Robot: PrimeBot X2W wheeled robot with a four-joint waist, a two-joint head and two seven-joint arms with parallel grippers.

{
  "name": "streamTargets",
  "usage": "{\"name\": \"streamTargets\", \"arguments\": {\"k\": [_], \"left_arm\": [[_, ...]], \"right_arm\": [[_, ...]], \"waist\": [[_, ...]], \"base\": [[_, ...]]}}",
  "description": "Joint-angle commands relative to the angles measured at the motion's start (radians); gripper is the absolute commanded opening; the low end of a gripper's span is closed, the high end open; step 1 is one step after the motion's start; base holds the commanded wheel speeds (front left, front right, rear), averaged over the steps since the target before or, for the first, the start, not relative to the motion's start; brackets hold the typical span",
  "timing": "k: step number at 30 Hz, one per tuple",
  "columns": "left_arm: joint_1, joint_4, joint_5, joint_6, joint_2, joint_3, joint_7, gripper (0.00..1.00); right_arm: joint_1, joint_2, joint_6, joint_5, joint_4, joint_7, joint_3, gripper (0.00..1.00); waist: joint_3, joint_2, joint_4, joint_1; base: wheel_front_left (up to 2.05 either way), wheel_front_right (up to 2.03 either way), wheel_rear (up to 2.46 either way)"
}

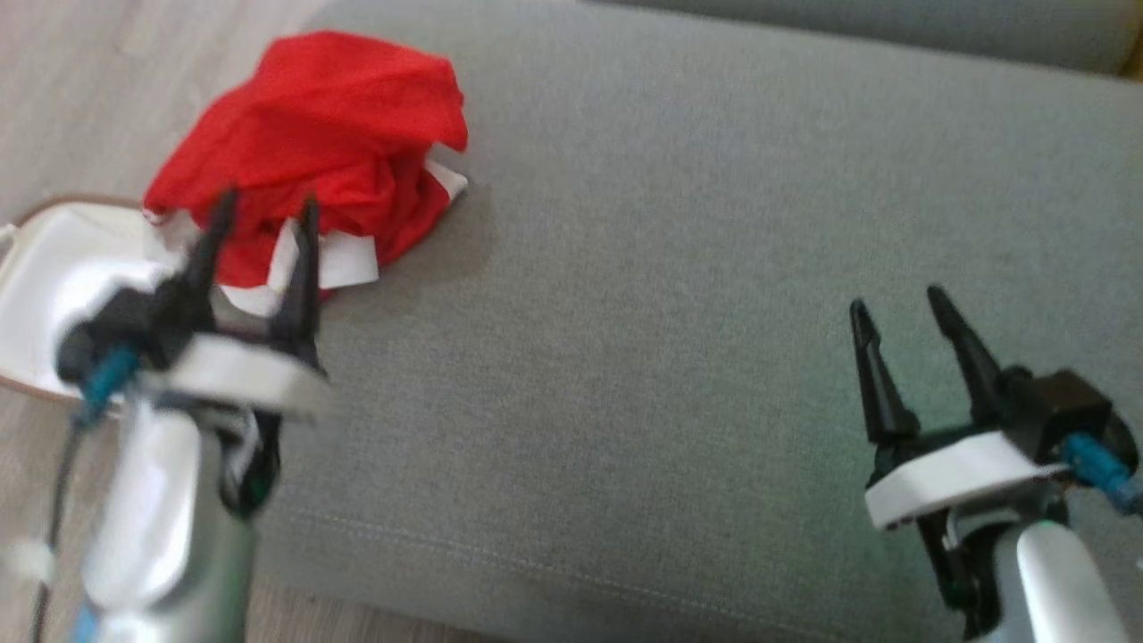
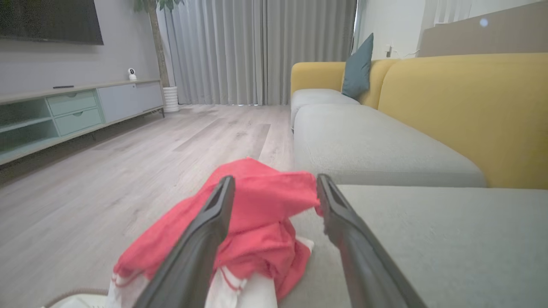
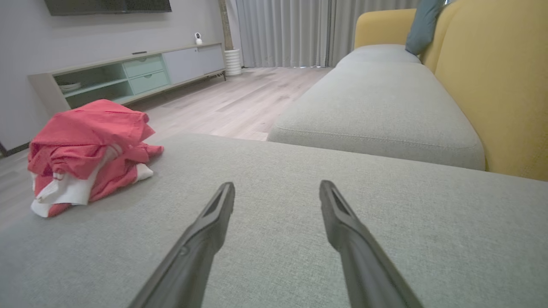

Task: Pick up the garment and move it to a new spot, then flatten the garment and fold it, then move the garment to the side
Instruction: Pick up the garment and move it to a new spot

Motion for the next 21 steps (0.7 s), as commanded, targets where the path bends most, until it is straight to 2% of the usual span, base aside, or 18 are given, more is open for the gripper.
{"name": "streamTargets", "arguments": {"k": [1, 4, 10, 11, 14, 21], "left_arm": [[-0.067, -0.022, -0.009, -0.003, 0.036, 0.027, -0.011, 1.0], [-0.175, 0.029, -0.049, -0.005, 0.064, 0.026, 0.009, 1.0], [-0.411, 0.226, -0.157, -0.006, 0.127, 0.002, 0.144, 1.0], [-0.482, 0.306, -0.196, -0.006, 0.157, -0.014, 0.195, 1.0], [-0.569, 0.408, -0.25, -0.006, 0.208, -0.055, 0.264, 1.0], [-0.686, 0.568, -0.34, -0.006, 0.297, -0.173, 0.415, 1.0]], "right_arm": [[-0.044, -0.005, -0.001, -0.01, -0.044, 0.002, 0.015, 1.0], [-0.065, -0.006, -0.001, -0.025, -0.065, 0.016, 0.008, 1.0], [-0.106, -0.017, -0.001, -0.044, -0.1, 0.04, 0.012, 1.0], [-0.123, -0.021, -0.001, -0.047, -0.103, 0.045, 0.02, 1.0], [-0.145, -0.027, -0.001, -0.047, -0.105, 0.047, 0.035, 1.0], [-0.16, -0.033, -0.001, -0.048, -0.106, 0.053, 0.031, 1.0]], "waist": [[0.05, 0.0, -0.012, -0.0001], [0.108, 0.0, -0.017, -0.0001], [0.207, 0.0, -0.025, -0.0001], [0.23, 0.0, -0.032, -0.0001], [0.255, 0.0, -0.045, -0.0001], [0.288, 0.0, -0.058, -0.0001]], "base": [[0.0, 0.0, 0.0], [0.0, 0.0, 0.0], [0.0, 0.0, 0.0], [0.0, 0.0, 0.0], [0.0, 0.0, 0.0], [0.0, 0.0, 0.0]]}}
